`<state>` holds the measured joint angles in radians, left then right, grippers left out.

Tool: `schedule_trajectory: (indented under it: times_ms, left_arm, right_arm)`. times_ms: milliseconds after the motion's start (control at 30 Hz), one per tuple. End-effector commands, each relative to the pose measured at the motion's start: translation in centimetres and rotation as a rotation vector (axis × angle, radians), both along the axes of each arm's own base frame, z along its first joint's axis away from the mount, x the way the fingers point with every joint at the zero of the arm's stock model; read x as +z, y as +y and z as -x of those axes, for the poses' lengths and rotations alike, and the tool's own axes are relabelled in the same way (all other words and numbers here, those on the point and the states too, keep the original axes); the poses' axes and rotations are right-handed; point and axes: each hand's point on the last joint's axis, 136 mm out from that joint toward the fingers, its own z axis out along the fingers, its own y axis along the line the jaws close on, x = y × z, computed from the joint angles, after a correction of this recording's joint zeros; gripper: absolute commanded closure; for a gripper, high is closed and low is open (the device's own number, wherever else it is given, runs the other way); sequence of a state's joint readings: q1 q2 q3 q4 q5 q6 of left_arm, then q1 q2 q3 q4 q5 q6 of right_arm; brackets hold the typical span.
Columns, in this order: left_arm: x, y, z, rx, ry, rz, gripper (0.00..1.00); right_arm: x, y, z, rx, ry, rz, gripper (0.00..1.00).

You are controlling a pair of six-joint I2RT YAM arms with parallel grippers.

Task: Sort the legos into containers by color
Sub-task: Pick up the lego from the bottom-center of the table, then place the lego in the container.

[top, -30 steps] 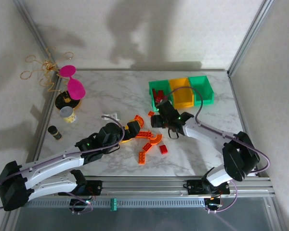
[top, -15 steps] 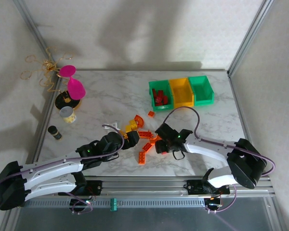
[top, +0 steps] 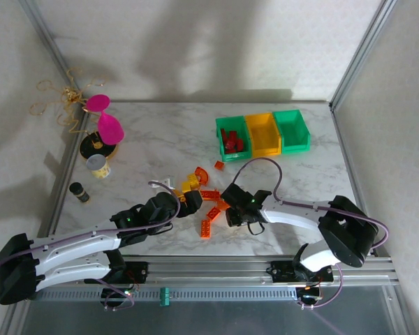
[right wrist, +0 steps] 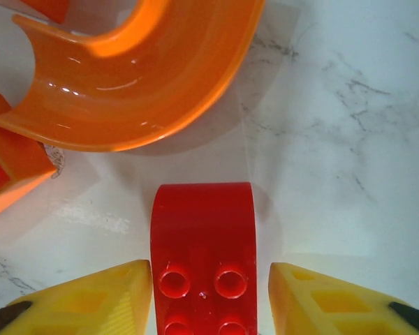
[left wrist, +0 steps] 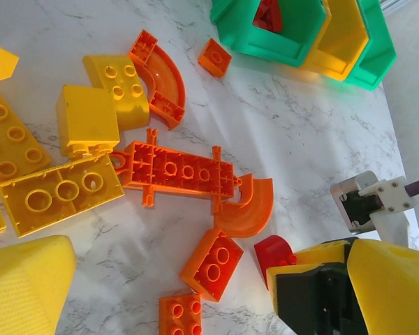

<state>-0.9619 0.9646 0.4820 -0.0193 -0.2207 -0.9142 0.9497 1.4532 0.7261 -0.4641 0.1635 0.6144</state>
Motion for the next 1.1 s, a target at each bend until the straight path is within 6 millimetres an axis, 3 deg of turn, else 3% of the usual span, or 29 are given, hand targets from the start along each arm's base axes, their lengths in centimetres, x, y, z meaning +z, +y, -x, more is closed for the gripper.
schedule_trajectory:
  times_ms: [0, 100, 233, 467, 633, 800, 933, 1067]
  left_arm:
    - [0.0, 0.0, 0.2, -0.005, -0.01, 0.011, 0.0]
    - [0.1, -0.2, 0.3, -0.011, -0.012, 0.018, 0.0]
    - [0.8, -0.8, 0.3, -0.043, -0.025, 0.027, 0.0]
    - [3.0, -2.3, 0.0, -0.101, -0.073, 0.044, 0.0]
    - [4.8, -2.5, -1.3, -0.072, -0.12, 0.024, 0.0]
    - [6.3, -2.9, -3.0, -0.048, -0.161, 0.008, 0.0]
    - [6.9, -3.0, -4.6, -0.023, -0.167, -0.002, 0.0]
    - [7.4, -3.1, -6.3, 0.001, -0.181, 0.005, 0.0]
  right_arm:
    - [0.0, -0.1, -0.2, -0.006, -0.022, 0.02, 0.58]
    - [0.5, 0.1, -0.6, -0.012, -0.041, 0.004, 0.65]
    - [2.1, 0.5, -1.9, -0.029, -0.074, -0.029, 0.67]
    - [6.5, 1.4, -6.5, -0.073, -0.187, -0.072, 0.68]
    - [10.5, 1.7, -11.9, -0.128, -0.312, -0.109, 0.67]
    - [13.3, -0.3, -18.7, -0.23, -0.42, -0.107, 0.66]
    - [13.7, -1.5, -23.6, -0.287, -0.464, -0.102, 0.66]
    - [12.6, -0.9, -28.2, -0.283, -0.476, -0.102, 0.66]
